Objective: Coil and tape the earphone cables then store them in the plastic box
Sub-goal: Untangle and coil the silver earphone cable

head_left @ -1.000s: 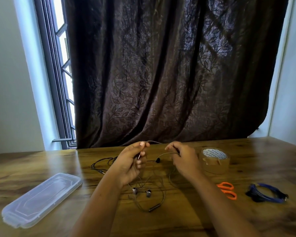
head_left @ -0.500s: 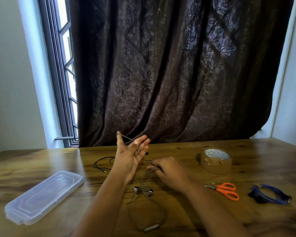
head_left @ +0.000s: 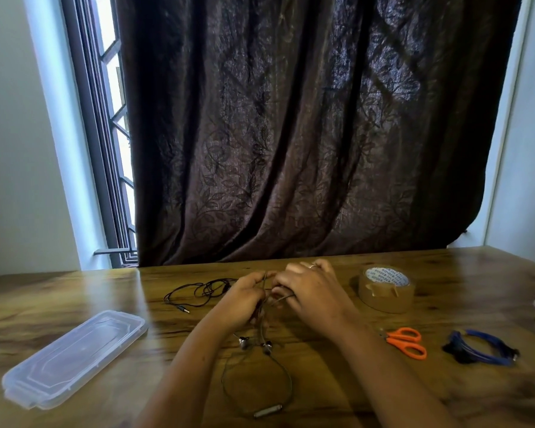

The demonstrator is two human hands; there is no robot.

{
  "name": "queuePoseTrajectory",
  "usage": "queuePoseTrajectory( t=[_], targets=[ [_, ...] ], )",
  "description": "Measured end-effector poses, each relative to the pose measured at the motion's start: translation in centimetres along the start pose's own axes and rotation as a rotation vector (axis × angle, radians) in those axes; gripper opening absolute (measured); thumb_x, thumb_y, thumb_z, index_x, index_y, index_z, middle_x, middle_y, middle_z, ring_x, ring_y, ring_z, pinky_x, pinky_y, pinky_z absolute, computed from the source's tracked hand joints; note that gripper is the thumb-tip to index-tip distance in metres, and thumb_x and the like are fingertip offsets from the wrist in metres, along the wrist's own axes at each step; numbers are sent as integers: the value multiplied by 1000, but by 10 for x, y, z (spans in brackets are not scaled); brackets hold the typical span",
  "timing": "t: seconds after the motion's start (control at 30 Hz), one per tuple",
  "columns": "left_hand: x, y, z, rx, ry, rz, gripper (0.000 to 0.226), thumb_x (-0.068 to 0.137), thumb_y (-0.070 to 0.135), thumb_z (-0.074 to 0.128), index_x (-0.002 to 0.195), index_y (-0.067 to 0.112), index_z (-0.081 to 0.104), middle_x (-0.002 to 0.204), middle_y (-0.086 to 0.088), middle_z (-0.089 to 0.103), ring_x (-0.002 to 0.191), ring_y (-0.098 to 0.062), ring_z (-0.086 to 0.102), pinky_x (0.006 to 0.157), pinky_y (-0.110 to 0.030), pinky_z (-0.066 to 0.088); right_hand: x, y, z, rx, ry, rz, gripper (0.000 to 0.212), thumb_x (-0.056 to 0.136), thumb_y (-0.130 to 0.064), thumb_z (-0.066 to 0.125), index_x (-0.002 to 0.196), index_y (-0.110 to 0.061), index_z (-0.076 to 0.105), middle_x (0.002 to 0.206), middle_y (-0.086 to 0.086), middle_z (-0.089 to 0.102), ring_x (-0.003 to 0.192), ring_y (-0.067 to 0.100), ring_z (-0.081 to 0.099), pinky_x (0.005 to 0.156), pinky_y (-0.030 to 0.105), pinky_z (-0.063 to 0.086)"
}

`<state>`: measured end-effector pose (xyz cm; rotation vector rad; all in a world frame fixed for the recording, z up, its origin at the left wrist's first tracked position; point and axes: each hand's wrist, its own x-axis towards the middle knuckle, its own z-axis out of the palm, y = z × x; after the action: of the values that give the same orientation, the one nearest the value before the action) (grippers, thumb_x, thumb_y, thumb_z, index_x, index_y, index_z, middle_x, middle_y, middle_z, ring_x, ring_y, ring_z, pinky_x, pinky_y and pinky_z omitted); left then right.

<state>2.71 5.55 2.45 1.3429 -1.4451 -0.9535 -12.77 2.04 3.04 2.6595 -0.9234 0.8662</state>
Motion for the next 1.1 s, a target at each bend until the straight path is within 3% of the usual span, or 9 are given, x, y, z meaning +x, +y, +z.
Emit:
queuePoseTrajectory(
  t=[0.13,0.23,0.3,0.37,0.43,0.63,0.8,0.97,1.1],
  targets=[
    [-1,7,-3,48,51,0,40,88,-8,31,109,5,63,61,-11,52,49,-17,51,47,-25,44,-1,0,1,11,43,41,21,98,-32,45,112,-30,61,107,-10,58,105,11,52,97,35,25],
    [1,7,-4,120,57,55,29,97,5,34,98,-7,60,63,-13,49,57,-21,47,48,-20,39,-1,2,4,-24,95,77,15,95,-31,52,105,-32,63,100,-11,62,98,12,57,92,36,31],
    [1,5,-2,149,46,59,31,102,20,38,90,0,58,51,0,41,45,-8,39,46,-18,34,-1,3,5,-57,127,103,10,92,-28,58,99,-33,63,94,-12,64,92,11,59,87,36,34],
    [0,4,0,186,34,63,31,101,26,42,81,10,59,52,5,36,42,-2,35,45,-15,32,-1,3,7,-85,144,118,7,90,-28,59,94,-33,62,90,-13,64,88,11,60,85,35,36],
    [2,1,0,203,11,85,29,100,25,43,78,19,60,54,6,38,44,-1,36,47,-14,32,-1,5,8,-107,168,140,4,90,-31,58,90,-33,62,87,-13,65,85,11,61,84,35,38],
    [0,6,2,249,-8,92,29,101,21,41,77,18,56,65,8,56,48,4,44,50,-11,34,-2,10,12,-116,191,195,8,92,-33,56,88,-32,63,85,-10,66,83,12,62,80,35,38],
    [-4,12,3,109,-49,53,32,102,23,37,74,13,49,55,5,39,40,-2,31,41,-14,25,-4,12,11,-83,124,213,21,100,-36,39,104,-32,60,103,-9,66,99,13,59,89,34,28],
    [-8,19,2,-206,-89,36,36,103,25,32,78,6,50,45,4,30,34,-6,23,39,-20,13,-4,13,11,-48,116,227,23,101,-34,39,109,-31,60,107,-8,67,100,13,60,90,34,29],
    [-13,22,-2,-288,-147,-2,37,102,23,31,89,-1,57,42,4,29,32,-7,26,37,-17,20,-4,13,9,-31,107,259,23,101,-32,38,110,-32,59,106,-8,68,96,11,62,89,33,30]
  ],
)
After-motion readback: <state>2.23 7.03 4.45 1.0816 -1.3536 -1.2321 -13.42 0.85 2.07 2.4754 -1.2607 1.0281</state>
